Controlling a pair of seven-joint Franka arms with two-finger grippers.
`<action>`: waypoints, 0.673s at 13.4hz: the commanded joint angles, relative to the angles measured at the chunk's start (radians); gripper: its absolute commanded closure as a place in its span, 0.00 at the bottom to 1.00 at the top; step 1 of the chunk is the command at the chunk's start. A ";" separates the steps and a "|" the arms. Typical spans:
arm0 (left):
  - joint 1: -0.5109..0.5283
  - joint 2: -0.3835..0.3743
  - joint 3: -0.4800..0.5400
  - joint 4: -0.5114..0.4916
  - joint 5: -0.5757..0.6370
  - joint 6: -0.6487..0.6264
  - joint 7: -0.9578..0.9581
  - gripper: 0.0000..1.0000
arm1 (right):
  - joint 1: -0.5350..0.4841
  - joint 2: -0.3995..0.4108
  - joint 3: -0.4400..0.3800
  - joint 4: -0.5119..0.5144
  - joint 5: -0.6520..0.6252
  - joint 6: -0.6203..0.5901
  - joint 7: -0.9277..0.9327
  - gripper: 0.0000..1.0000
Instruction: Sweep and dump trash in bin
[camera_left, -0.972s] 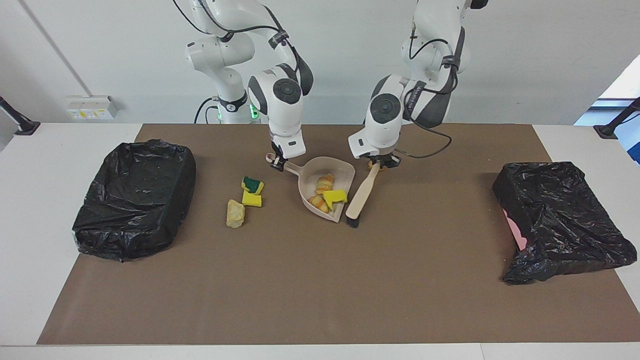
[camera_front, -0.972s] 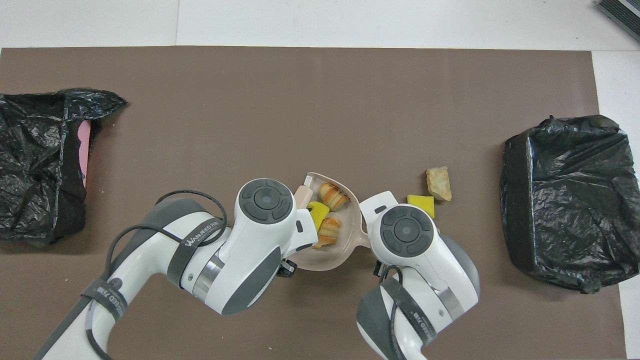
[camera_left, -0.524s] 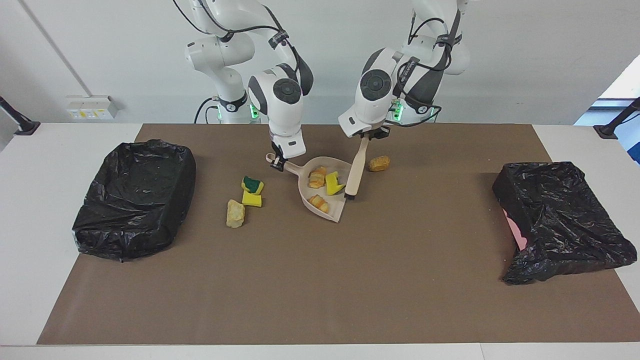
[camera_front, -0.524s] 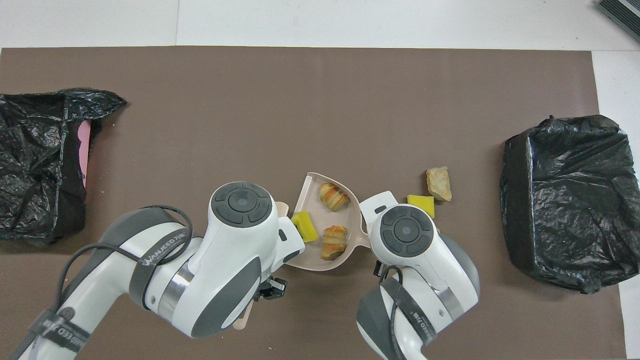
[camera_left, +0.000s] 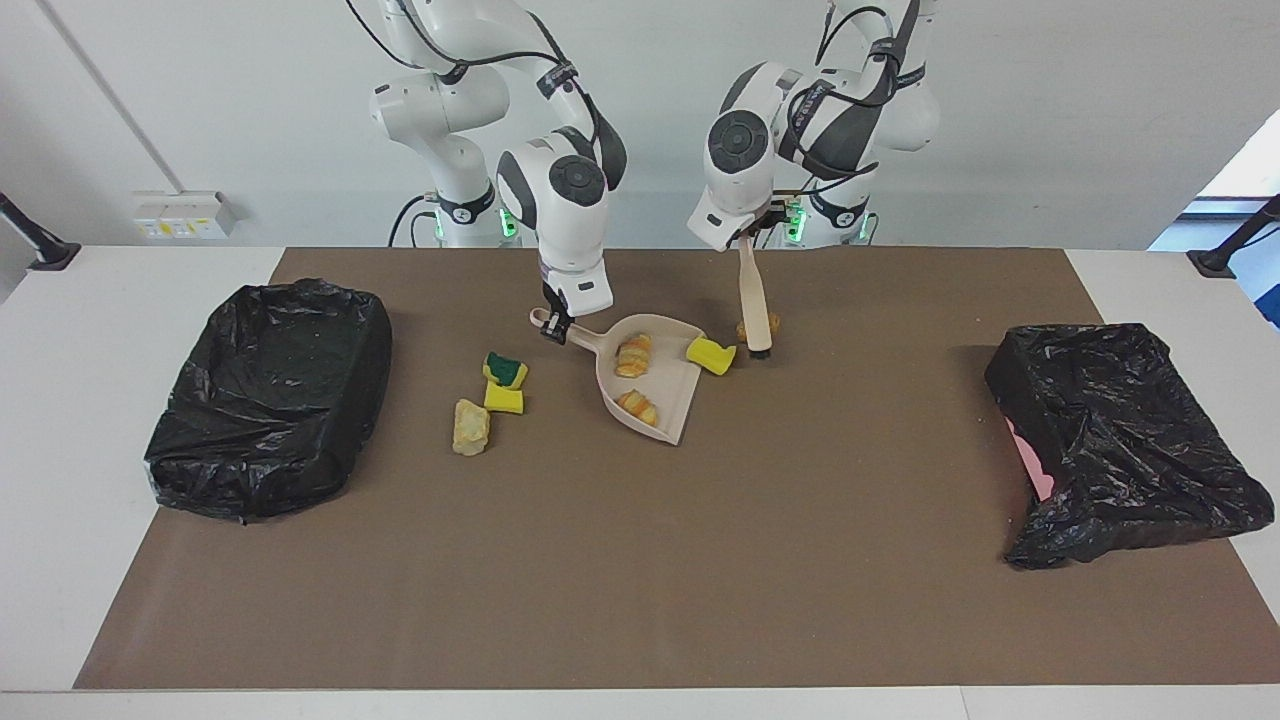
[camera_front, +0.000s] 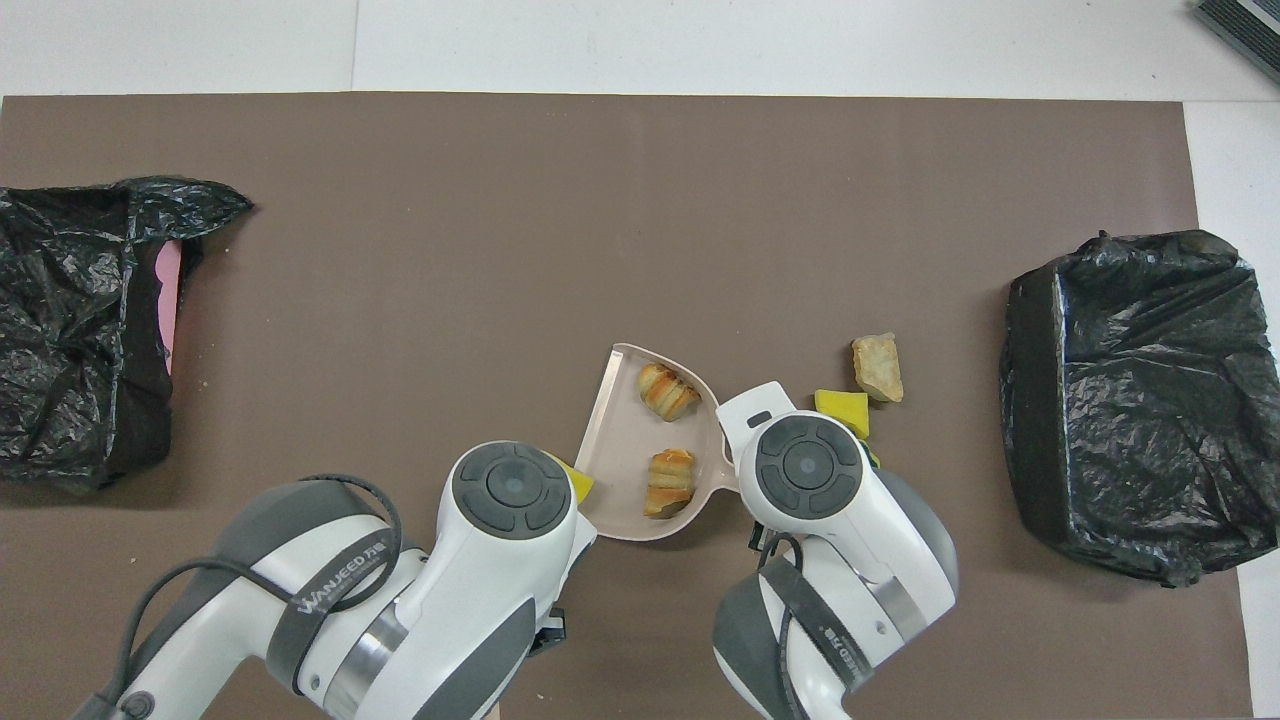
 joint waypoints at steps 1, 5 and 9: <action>-0.036 -0.092 0.013 -0.086 -0.014 -0.007 -0.171 1.00 | -0.004 -0.001 0.005 -0.010 -0.031 0.019 0.024 1.00; -0.034 -0.118 0.013 -0.134 -0.016 0.022 -0.377 1.00 | -0.004 -0.001 0.004 -0.011 -0.033 0.020 0.022 1.00; -0.033 -0.152 0.013 -0.262 -0.118 0.227 -0.483 1.00 | -0.004 -0.001 0.004 -0.011 -0.033 0.020 0.022 1.00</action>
